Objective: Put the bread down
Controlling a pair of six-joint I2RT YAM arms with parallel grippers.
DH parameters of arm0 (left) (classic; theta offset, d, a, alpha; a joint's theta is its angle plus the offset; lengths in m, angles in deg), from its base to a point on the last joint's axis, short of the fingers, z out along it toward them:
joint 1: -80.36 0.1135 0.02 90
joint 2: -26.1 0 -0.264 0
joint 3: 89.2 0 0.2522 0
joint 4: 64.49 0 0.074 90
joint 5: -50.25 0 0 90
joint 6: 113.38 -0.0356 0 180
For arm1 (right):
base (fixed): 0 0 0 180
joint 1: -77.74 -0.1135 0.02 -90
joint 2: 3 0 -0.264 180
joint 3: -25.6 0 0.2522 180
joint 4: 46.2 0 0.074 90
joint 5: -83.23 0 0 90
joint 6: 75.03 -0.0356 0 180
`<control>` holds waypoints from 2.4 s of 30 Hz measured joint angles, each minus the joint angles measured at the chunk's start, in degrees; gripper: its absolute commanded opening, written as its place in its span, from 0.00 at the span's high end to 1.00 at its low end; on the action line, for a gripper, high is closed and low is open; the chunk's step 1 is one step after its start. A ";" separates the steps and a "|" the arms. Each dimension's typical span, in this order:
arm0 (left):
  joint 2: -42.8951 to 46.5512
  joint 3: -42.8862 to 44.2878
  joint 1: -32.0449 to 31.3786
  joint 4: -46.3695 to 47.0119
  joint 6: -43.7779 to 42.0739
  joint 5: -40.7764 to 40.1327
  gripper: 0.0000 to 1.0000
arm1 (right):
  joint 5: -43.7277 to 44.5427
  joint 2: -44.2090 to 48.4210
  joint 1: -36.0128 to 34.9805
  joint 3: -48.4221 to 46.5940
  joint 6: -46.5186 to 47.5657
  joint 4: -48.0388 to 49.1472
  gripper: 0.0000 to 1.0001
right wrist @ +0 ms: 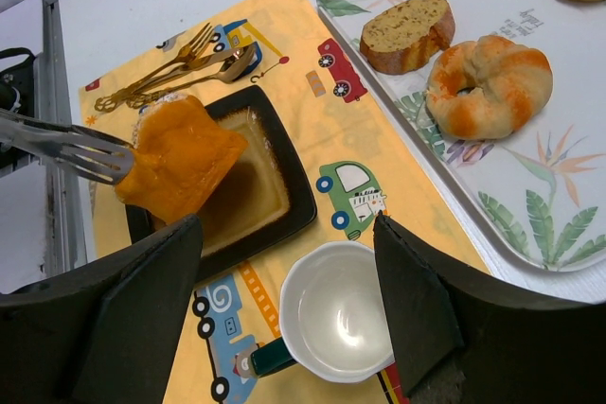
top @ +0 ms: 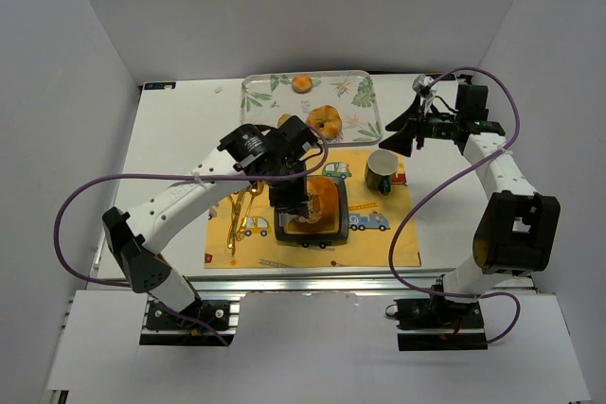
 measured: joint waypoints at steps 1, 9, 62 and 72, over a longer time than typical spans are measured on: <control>0.04 -0.33 0.00 0.02 -0.13 -0.17 0.62 | 0.00 0.00 0.00 0.00 0.00 -0.02 0.22; 1.99 -3.93 -0.07 0.76 0.24 -0.59 0.44 | 0.02 0.00 0.00 0.00 0.02 -0.17 0.22; 18.03 -35.17 37.94 41.20 -21.75 -18.05 1.00 | 0.17 0.00 -0.59 0.00 0.55 -0.44 0.22; 15.34 -61.09 54.55 70.10 -53.31 -14.23 1.00 | 6.14 -0.02 -3.85 -2.69 3.32 -3.65 0.14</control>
